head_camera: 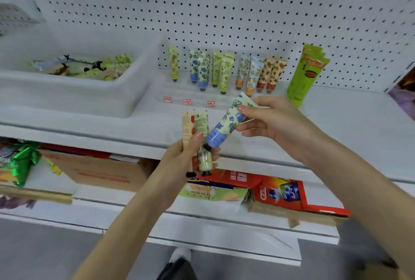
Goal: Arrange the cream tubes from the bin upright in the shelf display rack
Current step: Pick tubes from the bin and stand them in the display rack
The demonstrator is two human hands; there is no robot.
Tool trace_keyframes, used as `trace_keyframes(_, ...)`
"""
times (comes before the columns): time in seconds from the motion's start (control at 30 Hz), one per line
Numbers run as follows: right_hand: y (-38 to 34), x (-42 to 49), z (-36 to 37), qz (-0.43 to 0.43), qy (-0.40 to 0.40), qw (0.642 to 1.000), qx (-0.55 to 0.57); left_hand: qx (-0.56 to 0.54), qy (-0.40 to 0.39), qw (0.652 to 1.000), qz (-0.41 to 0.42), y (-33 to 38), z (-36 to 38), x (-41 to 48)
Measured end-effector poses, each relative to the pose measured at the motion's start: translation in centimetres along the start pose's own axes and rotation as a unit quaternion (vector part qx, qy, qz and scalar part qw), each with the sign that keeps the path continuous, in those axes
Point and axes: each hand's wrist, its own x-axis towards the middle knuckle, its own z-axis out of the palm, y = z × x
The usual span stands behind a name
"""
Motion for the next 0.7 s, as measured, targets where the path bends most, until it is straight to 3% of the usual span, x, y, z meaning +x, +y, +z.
trace_keyframes(0.2, -3.4, 6.5, 4.1, -0.065, 0.024, 0.984, -0.164, 0.104, 0.036, 0.994, 0.013, 2.5, -6.7, 4.2)
trace_keyframes(0.37, -5.1, 12.5, 6.0, -0.103, 0.055, 0.95, -0.289, 0.144, 0.013, 0.989, 0.041, 3.8, -10.5, 8.7)
trace_keyframes(0.53, -6.0, 15.7, 7.3, -0.122, 0.106, 0.905, -0.393, 0.151, -0.012, 0.988, 0.042, 4.3, -12.1, 12.7)
trace_keyframes(0.7, -6.9, 17.9, 7.8, -0.12, 0.12, 0.885, -0.432, 0.123, -0.021, 0.991, 0.044, 3.9, -13.0, 14.6)
